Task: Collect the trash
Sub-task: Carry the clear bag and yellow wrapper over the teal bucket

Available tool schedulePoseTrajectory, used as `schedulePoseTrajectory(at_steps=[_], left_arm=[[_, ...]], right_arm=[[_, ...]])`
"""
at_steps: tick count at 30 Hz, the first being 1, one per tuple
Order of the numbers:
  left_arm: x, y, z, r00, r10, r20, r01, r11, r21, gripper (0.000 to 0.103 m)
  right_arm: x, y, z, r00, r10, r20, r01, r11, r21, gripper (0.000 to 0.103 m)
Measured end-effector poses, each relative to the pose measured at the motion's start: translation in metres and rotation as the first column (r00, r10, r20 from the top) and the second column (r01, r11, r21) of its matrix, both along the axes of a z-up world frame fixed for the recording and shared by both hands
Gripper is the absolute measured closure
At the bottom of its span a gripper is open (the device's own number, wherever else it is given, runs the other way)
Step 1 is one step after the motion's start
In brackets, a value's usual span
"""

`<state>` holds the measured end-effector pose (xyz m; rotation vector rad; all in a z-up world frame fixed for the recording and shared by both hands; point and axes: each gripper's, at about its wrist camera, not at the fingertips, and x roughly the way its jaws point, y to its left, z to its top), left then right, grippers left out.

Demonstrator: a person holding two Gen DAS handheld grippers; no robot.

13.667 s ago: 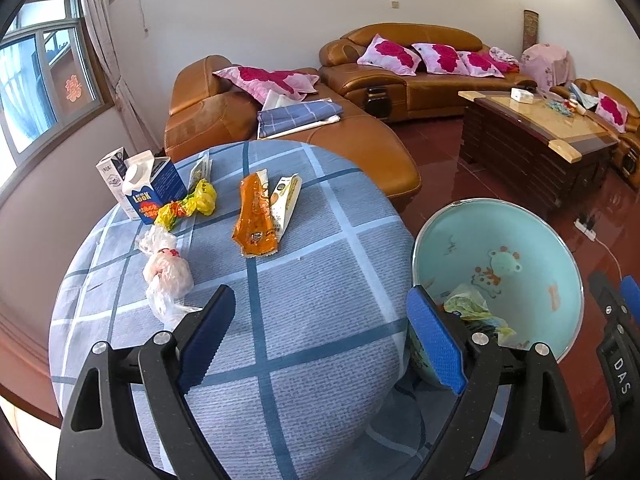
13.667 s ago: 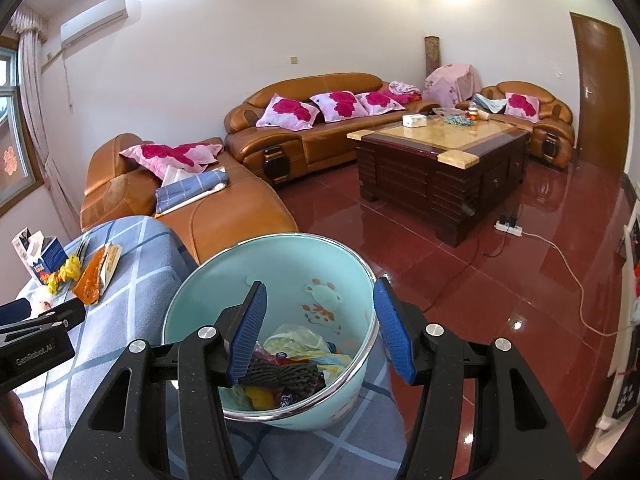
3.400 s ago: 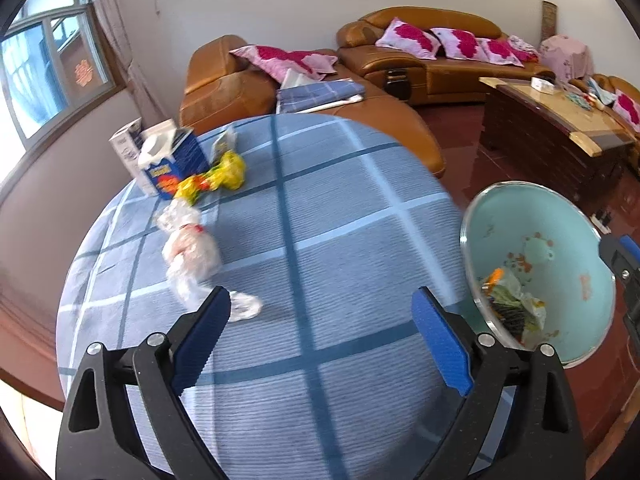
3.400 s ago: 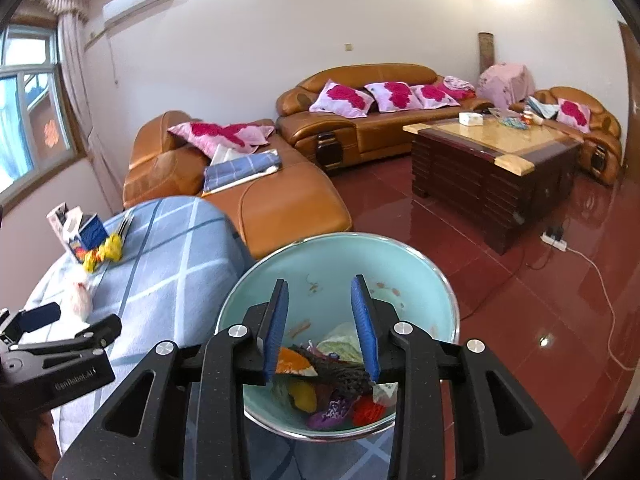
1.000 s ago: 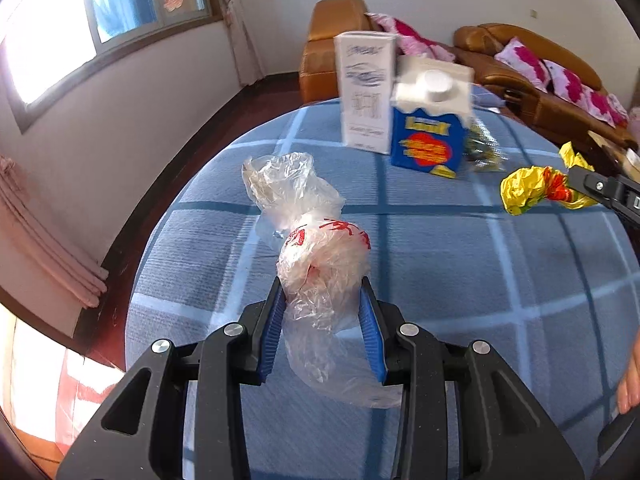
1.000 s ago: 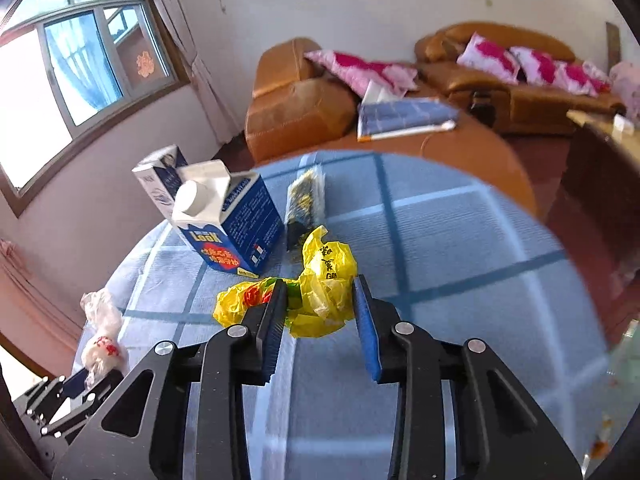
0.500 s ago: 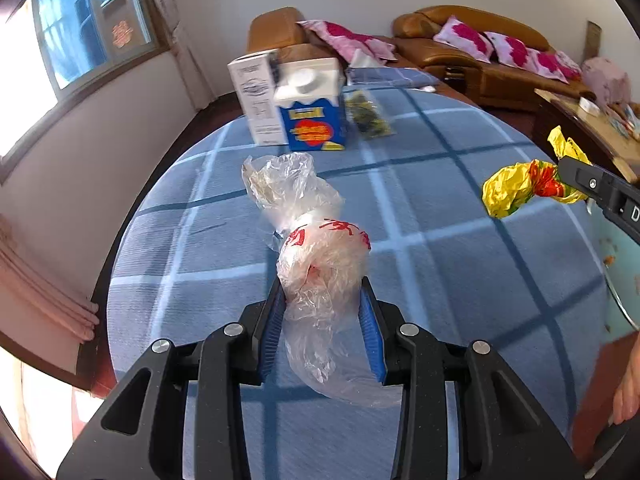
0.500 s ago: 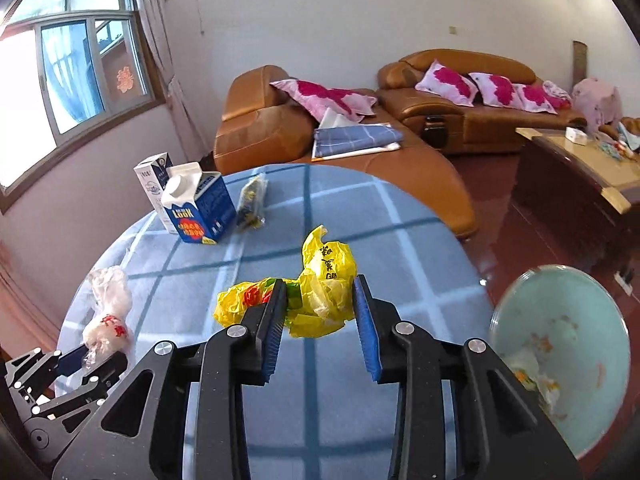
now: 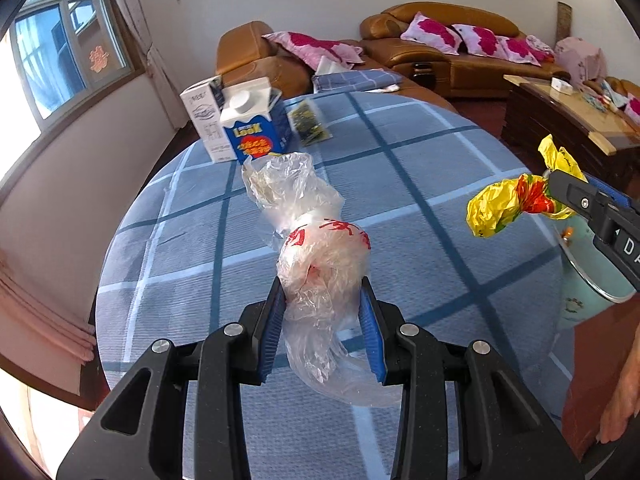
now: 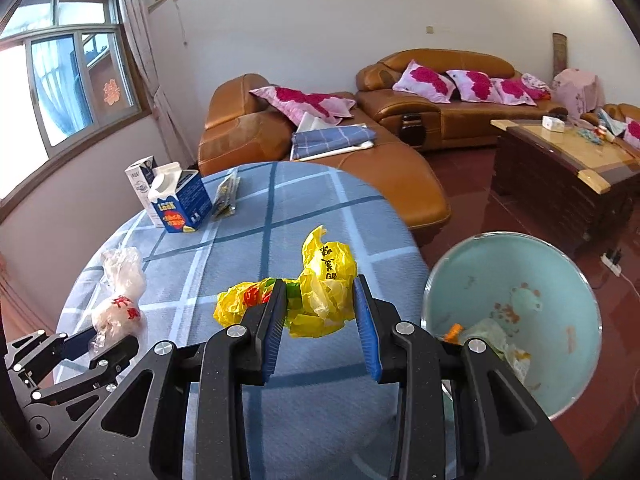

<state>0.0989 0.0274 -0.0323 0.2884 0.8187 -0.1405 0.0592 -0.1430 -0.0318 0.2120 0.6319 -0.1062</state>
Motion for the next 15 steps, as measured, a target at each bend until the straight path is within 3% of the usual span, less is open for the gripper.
schedulePoseTrajectory(at_steps=[15], left_arm=[[-0.027,-0.034,0.005,0.998,-0.063,0.014,0.062,0.998,0.020,0.067]], right_arm=[[-0.041,-0.031,-0.001,0.998,-0.056,0.024,0.056,0.998,0.009,0.069]])
